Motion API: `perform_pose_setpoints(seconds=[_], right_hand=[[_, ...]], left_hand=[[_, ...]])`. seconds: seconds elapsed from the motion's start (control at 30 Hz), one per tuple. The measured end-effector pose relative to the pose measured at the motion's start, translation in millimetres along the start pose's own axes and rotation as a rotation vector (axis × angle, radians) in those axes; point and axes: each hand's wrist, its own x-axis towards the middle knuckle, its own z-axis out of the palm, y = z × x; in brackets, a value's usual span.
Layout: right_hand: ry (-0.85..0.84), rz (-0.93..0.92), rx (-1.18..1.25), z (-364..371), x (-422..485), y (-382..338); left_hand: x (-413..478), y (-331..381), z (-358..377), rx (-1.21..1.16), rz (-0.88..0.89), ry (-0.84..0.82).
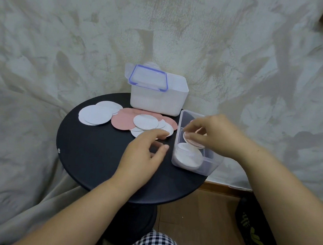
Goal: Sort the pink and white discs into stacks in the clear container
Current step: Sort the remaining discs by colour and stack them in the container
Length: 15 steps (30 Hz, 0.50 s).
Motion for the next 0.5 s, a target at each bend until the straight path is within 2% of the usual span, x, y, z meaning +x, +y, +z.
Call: perform_pose_setpoints(seconds=[0.1, 0.2, 0.3, 0.4, 0.5], right_hand=[[0.093, -0.051, 0.102, -0.8, 4.7, -20.9], [0.128, -0.109, 0.16, 9.3, 15.1, -48.6], [0.102, -0.112, 0.199, 33.5, 32.8, -74.6], [0.008, -0.038, 0.143, 64.8, 48.6, -91.8], [-0.012, 0.056, 0.053, 93.4, 58.5, -93.0]], left_hand=[[12.6, -9.0, -26.9, 0.176, 0.013, 0.091], [27.5, -25.4, -56.7, 0.422, -0.054, 0.122], [35.8, -46.7, -79.1, 0.575, -0.156, 0.035], [33.6, -64.2, -92.3, 0.732, -0.262, -0.108], [29.2, -69.0, -94.7, 0.811, -0.284, -0.189]])
